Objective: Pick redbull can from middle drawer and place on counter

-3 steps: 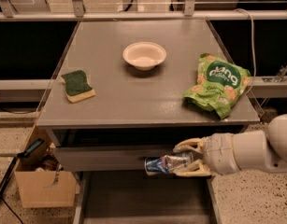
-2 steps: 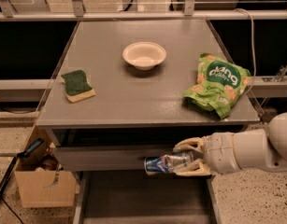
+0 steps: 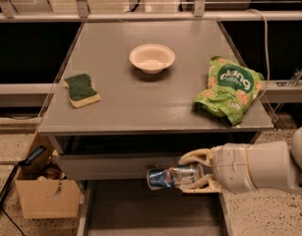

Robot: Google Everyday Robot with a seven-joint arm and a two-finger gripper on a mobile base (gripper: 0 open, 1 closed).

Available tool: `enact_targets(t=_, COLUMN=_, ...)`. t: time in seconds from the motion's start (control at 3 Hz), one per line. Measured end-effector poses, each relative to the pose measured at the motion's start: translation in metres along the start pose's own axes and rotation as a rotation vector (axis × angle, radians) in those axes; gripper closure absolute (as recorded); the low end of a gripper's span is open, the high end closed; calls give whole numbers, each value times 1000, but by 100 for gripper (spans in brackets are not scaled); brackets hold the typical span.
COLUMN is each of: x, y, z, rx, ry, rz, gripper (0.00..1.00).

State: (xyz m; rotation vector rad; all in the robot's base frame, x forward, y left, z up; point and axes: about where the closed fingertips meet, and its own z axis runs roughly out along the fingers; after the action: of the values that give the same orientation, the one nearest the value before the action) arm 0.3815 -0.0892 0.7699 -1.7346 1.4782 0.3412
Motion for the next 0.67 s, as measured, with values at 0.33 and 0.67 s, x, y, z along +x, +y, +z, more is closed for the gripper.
enact_targets(t=0.33, x=-27, y=-26, z=-33, rx=9, ry=78, rz=-46, gripper=100)
enact_targets(t=0.67, x=-27, y=-26, z=-33, rx=9, ry=78, rz=-46, gripper=100)
